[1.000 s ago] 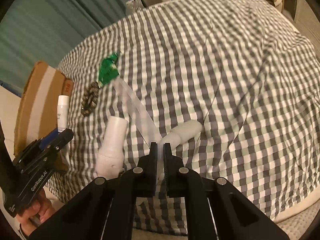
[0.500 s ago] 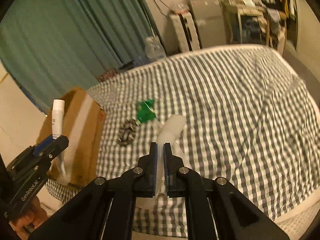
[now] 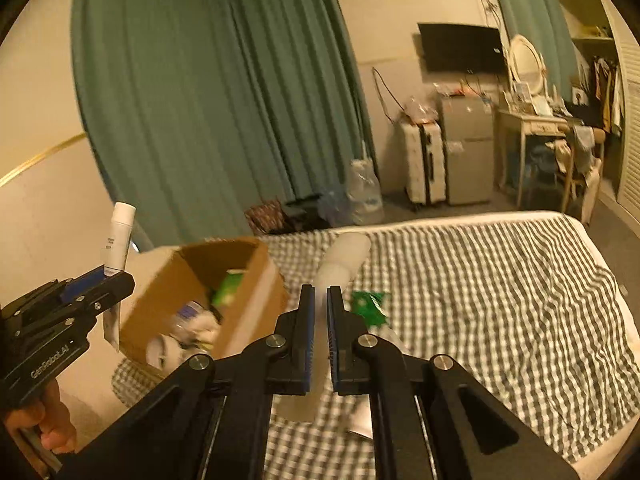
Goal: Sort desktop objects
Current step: 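Carry the tube and comb over the cardboard box and open both tools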
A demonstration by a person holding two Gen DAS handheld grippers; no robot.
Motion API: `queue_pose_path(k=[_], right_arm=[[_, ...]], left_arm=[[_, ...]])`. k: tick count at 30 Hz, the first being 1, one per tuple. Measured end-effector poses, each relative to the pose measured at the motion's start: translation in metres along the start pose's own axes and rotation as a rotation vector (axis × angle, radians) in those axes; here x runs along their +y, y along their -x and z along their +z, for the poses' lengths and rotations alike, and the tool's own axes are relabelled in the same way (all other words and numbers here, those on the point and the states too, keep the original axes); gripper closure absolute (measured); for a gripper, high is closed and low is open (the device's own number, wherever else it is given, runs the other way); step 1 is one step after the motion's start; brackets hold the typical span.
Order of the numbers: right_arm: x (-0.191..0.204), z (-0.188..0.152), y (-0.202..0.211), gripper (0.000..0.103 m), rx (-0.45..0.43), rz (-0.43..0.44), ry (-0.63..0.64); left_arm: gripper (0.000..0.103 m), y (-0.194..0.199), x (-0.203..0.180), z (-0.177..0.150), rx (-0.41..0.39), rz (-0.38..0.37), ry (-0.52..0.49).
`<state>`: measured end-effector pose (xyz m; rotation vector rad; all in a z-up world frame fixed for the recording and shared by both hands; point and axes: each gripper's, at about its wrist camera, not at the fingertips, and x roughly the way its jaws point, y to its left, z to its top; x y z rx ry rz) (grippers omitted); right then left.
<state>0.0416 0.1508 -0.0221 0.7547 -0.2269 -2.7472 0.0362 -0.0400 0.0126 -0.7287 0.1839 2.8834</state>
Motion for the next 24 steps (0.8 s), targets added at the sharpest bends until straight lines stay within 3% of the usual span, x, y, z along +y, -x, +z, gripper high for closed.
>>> queue_pose_path(k=[8,11,17,24], right_arm=[[0.050,0.007,0.020,0.098,-0.070,0.094,0.051],[0.070,0.007,0.016,0.097,-0.086,0.103,0.093],[0.104,0.010,-0.011,0.097,-0.077,0.157,0.117],[0.124,0.006,-0.044,0.097,-0.060,0.220,0.127]], left_arm=[[0.075,0.022,0.055,0.007,-0.046,0.067,0.036],[0.075,0.026,0.082,0.006,-0.056,0.036,0.091],[0.075,0.017,0.114,0.004,-0.056,0.088,0.143],[0.075,-0.002,0.116,-0.003,-0.024,0.107,0.112]])
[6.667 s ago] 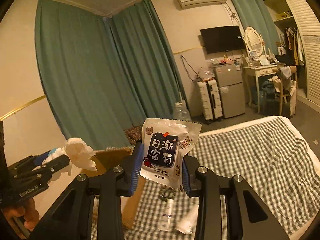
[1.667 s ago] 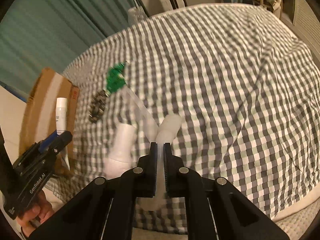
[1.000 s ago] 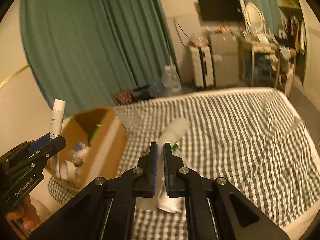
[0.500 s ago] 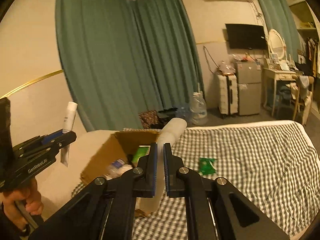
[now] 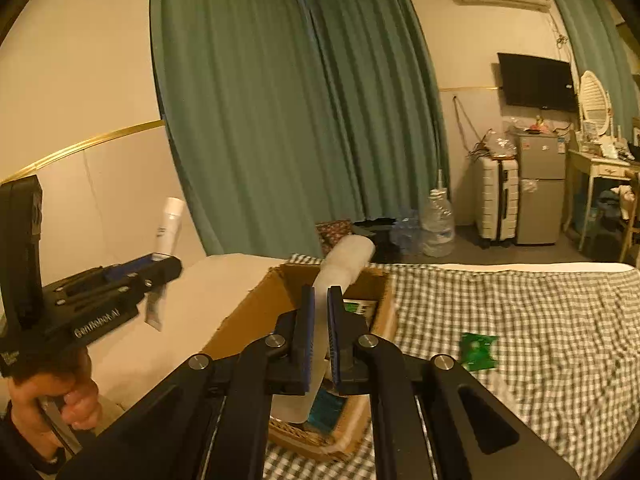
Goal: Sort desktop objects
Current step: 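Carry the tube and comb over the cardboard box and open both tools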
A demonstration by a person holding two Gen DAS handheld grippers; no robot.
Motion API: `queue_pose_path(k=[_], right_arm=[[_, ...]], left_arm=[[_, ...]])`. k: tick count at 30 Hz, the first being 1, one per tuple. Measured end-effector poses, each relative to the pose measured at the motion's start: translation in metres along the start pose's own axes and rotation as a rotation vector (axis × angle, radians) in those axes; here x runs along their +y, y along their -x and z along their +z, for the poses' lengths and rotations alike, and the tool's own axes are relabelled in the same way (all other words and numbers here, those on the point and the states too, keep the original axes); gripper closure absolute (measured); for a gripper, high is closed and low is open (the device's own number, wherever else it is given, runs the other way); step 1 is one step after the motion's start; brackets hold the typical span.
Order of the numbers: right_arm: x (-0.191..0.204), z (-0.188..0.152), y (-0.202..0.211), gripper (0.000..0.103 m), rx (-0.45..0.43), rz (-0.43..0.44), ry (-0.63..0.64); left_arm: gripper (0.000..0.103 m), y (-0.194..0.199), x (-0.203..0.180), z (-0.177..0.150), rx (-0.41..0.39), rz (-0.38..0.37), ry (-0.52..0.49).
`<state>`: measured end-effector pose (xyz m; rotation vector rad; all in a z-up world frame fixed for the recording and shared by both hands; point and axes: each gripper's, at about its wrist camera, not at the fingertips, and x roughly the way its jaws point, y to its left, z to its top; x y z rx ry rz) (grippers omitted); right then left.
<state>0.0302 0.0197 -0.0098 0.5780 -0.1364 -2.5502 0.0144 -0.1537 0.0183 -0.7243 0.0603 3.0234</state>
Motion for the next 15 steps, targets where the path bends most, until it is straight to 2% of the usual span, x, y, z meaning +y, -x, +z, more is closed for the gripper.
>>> queue_pose_path(k=[3,7,11,15], right_arm=[[0.005,-0.003,-0.019,0.097,0.018,0.023,0.012],[0.011,-0.010,-0.048,0.097,0.042,0.055,0.031],[0.014,-0.019,-0.075,0.097,0.077,0.079,0.057],[0.014,-0.027,-0.099,0.097,0.112,0.098,0.079]], left_arm=[[0.075,-0.014,-0.002,-0.003,0.028,0.011,-0.016],[0.075,-0.046,-0.001,-0.013,0.114,0.002,0.015],[0.075,-0.072,-0.004,-0.022,0.174,0.037,-0.013],[0.075,-0.096,-0.005,-0.030,0.232,0.039,-0.010]])
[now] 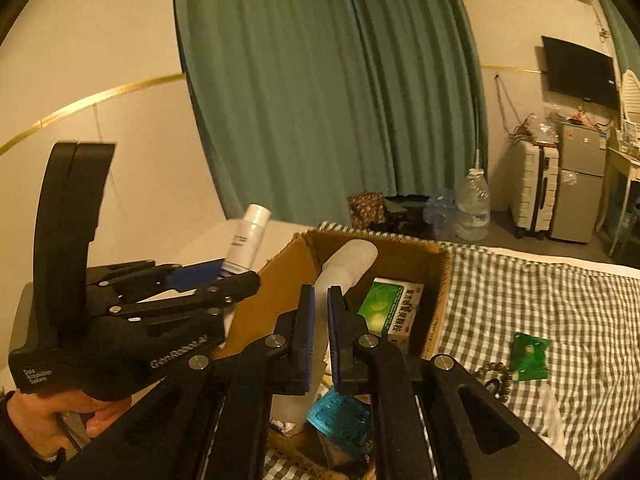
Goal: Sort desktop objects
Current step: 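Carry the tube and comb over the cardboard box and open both tools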
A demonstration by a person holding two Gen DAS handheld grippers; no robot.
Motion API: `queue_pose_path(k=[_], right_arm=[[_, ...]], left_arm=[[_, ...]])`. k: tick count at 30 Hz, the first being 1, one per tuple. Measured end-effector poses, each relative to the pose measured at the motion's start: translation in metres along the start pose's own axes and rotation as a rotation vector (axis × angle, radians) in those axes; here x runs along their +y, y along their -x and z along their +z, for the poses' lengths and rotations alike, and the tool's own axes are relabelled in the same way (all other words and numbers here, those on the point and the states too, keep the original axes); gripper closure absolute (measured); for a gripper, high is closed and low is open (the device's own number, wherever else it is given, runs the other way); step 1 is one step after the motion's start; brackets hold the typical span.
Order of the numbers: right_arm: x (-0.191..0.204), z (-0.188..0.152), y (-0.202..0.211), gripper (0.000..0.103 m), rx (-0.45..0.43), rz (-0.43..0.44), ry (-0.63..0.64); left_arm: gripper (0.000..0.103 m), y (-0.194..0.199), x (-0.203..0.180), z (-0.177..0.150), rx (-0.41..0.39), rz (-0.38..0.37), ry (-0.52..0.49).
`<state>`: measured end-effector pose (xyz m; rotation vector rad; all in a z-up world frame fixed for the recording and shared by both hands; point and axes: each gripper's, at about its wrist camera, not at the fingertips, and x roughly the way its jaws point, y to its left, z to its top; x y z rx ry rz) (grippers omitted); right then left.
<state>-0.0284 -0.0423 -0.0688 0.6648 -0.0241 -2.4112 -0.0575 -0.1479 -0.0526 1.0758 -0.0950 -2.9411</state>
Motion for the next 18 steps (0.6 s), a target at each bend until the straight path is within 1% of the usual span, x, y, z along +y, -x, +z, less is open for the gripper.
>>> queue_pose_path(k=[2,5,7,9,10,13,15,16,17,18], right_arm=[[-0.002,-0.004,-0.017,0.097,0.022,0.006,0.021],[-0.008,-0.013,-0.035,0.097,0.060,0.009,0.009],[-0.014,-0.019,-0.043,0.094,0.089,0.008,-0.001],[-0.021,-0.022,-0.045,0.091,0.093,-0.002,-0.011],[-0.022,-0.022,-0.045,0.091,0.088,-0.001,-0.017],[-0.024,-0.020,-0.034,0.091,0.055,0.007,-0.030],[-0.023,-0.016,-0.028,0.091,0.039,0.000,-0.028],[-0.025,-0.014,-0.023,0.091,0.028,-0.007,-0.026],[-0.026,-0.011,-0.017,0.091,0.016,-0.014,-0.025],[-0.020,-0.009,-0.012,0.091,0.008,-0.019,-0.026]], left_arm=[[0.075,-0.012,0.000,-0.003,0.029,0.003,0.011],[0.075,-0.028,0.001,-0.005,0.069,0.022,0.022],[0.073,-0.033,0.004,-0.008,0.093,0.045,0.030],[0.072,-0.035,0.006,-0.009,0.101,0.064,0.042],[0.070,-0.032,0.008,-0.009,0.097,0.066,0.050],[0.053,-0.022,0.009,-0.004,0.061,0.073,0.063],[0.052,-0.014,0.009,0.000,0.029,0.071,0.068],[0.050,-0.009,0.008,0.002,0.012,0.068,0.071],[0.045,-0.003,0.007,0.004,-0.008,0.064,0.074],[0.042,0.000,0.007,0.006,-0.023,0.065,0.075]])
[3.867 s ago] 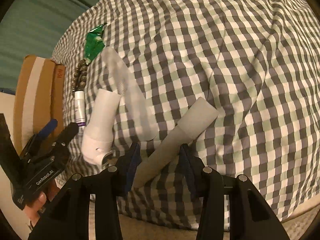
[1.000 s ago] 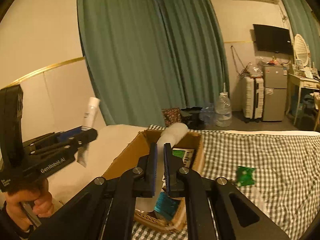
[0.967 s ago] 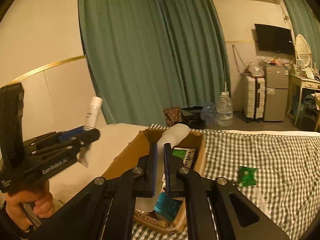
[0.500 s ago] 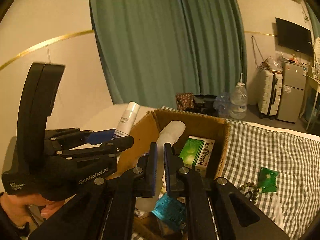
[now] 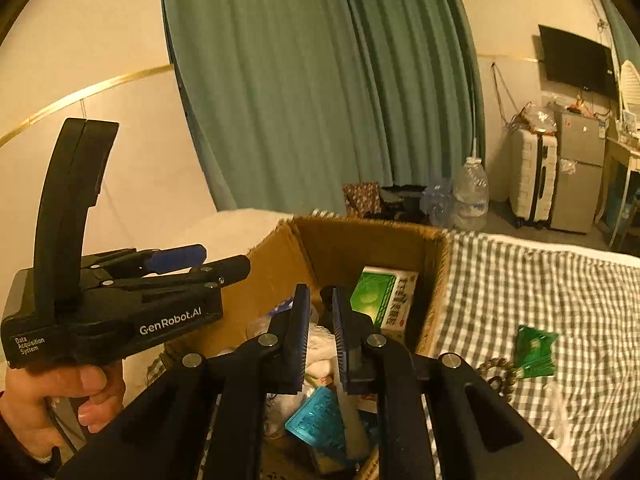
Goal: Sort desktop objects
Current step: 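Carry the tube and comb over the cardboard box and open both tools, then move both tools back over the hair dryer and comb on the bedspread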
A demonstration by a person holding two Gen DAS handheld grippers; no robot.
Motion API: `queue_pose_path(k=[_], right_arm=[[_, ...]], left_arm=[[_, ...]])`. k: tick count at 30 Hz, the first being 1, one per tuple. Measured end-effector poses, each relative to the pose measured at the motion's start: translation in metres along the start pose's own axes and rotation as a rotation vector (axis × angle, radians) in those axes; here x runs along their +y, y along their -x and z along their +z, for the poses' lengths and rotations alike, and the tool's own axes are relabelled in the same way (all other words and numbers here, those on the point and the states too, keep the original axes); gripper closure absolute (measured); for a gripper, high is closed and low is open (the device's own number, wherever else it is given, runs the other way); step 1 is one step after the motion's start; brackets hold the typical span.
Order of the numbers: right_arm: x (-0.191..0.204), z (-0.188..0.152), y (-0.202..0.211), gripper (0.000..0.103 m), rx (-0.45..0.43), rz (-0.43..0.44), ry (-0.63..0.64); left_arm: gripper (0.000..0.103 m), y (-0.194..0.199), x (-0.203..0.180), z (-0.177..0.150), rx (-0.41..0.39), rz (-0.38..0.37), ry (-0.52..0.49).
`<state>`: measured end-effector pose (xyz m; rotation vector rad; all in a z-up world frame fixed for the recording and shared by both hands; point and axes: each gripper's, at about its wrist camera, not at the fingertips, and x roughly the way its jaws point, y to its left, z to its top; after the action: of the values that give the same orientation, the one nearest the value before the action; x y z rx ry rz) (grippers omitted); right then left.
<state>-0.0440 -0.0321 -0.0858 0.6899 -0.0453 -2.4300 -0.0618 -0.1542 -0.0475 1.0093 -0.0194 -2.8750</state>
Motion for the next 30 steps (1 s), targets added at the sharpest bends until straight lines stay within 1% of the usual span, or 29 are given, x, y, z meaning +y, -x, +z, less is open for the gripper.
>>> queue_pose_path(k=[2,3,5,6,8,10,11,12,13,16,19,20,22,23,24,25,27,30], right_arm=[[-0.002,0.005,0.013,0.091,-0.023,-0.009,-0.007],[-0.005,0.009,0.022,0.091,-0.037,-0.016,-0.015],[-0.008,0.015,0.031,0.091,-0.054,-0.029,-0.025],[-0.010,0.018,0.038,0.091,-0.065,-0.036,-0.031],[-0.017,0.025,0.053,0.091,-0.090,-0.057,-0.041],[-0.022,0.031,0.065,0.091,-0.110,-0.076,-0.050],[-0.023,0.033,0.070,0.091,-0.117,-0.083,-0.053],[-0.026,0.036,0.076,0.089,-0.128,-0.094,-0.058],[-0.029,0.038,0.083,0.085,-0.142,-0.106,-0.064],[-0.039,0.045,0.102,0.074,-0.176,-0.134,-0.081],[-0.046,0.052,0.117,0.073,-0.195,-0.163,-0.089],[-0.049,0.054,0.122,0.072,-0.201,-0.170,-0.092],[-0.054,0.056,0.135,0.062,-0.223,-0.187,-0.106],[-0.056,0.058,0.139,0.059,-0.230,-0.190,-0.111],[-0.059,0.059,0.145,0.054,-0.239,-0.195,-0.115],[-0.061,0.061,0.150,0.046,-0.246,-0.208,-0.115],[-0.068,0.062,0.158,0.036,-0.256,-0.227,-0.117],[-0.079,0.063,0.167,0.031,-0.259,-0.244,-0.120]], left_arm=[[0.033,0.012,-0.002,0.005,-0.040,0.002,0.000],[0.032,0.018,-0.003,0.007,-0.058,0.000,-0.003],[0.025,0.030,-0.006,0.013,-0.093,-0.001,-0.006],[0.023,0.036,-0.007,0.015,-0.108,-0.004,-0.003],[0.015,0.046,-0.007,0.020,-0.134,-0.016,0.018],[0.008,0.058,-0.007,0.027,-0.148,-0.039,0.068],[0.006,0.065,-0.007,0.030,-0.165,-0.054,0.088],[0.005,0.074,-0.010,0.032,-0.185,-0.064,0.099],[0.001,0.082,-0.012,0.035,-0.210,-0.067,0.102],[0.000,0.104,-0.020,0.039,-0.285,-0.058,0.089],[0.000,0.116,-0.031,0.041,-0.308,-0.060,0.076],[0.000,0.118,-0.036,0.041,-0.309,-0.061,0.071],[0.000,0.118,-0.043,0.041,-0.306,-0.070,0.057],[0.000,0.118,-0.047,0.040,-0.301,-0.074,0.049],[0.000,0.116,-0.052,0.039,-0.296,-0.075,0.042],[0.000,0.115,-0.055,0.039,-0.290,-0.075,0.040],[0.000,0.112,-0.061,0.037,-0.276,-0.080,0.039],[0.000,0.103,-0.072,0.034,-0.249,-0.094,0.033]])
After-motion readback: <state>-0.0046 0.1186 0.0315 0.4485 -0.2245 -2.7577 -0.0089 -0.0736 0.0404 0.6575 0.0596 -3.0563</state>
